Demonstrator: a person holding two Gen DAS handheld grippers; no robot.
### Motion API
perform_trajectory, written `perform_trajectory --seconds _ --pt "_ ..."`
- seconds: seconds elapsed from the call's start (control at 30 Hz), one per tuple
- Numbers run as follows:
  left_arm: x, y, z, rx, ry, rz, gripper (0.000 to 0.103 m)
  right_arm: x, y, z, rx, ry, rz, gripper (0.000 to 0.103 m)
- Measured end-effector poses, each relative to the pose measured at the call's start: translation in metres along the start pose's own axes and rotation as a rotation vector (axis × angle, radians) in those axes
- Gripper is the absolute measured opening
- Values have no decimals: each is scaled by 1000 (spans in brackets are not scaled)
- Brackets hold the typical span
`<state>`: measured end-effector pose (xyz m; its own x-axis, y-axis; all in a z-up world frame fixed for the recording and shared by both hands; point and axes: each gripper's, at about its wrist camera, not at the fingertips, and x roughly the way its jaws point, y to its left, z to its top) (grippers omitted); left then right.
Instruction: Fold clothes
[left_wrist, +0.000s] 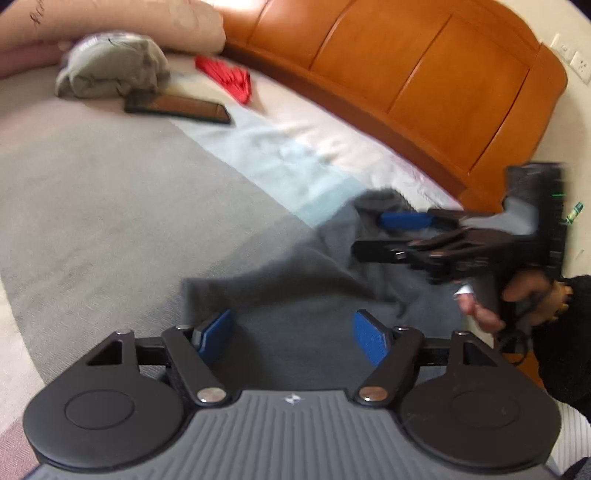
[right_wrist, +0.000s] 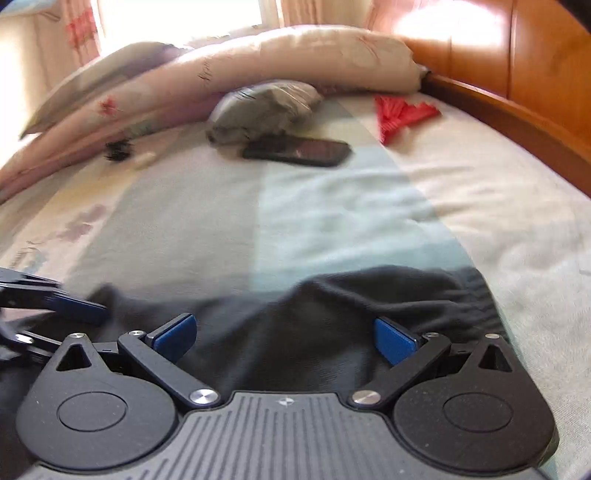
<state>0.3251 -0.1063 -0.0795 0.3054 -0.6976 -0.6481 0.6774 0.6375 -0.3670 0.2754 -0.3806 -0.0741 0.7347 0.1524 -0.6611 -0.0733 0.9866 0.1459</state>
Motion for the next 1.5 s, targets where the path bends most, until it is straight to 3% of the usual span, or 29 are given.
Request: perform_trajectory --seconds 0.17,0.27,0.37,0.5,0.6,0.67,0.8,0.9,1.07,1.2,1.4,1.5 --pt "-3 -1 3 13 13 36 70 -12 -13 4 -5 16 5 103" --pt "-8 -16 6 31 26 72 69 -28 1 5 -9 43 -46 103" --pt "-20 -40 -1 97 31 57 73 -47 20 -7 -42 50 -24 103" --pt "-36 -65 -30 160 48 65 74 -41 32 -43 -114 115 -85 103" --pt "-41 -69 -57 116 86 86 74 -42 36 -58 -125 61 -117 103" --pt "-47 -66 -71 69 67 95 74 -39 37 -58 -119 60 -125 103" --pt "-68 -68 -81 28 24 146 77 -39 36 -51 -147 119 -104 103" --pt "-71 -68 -96 5 35 180 78 -48 37 -56 -188 127 -91 103" --pt "-84 -79 -113 63 25 209 79 -73 38 -69 -172 141 -94 103" --pt "-88 -78 -114 39 8 203 79 -88 65 -66 -180 123 -26 103" --pt "-89 -80 -120 20 -2 224 79 -70 120 -81 -296 135 20 103" --pt "-100 -74 -130 -10 -10 218 80 -71 113 -89 -206 113 37 103"
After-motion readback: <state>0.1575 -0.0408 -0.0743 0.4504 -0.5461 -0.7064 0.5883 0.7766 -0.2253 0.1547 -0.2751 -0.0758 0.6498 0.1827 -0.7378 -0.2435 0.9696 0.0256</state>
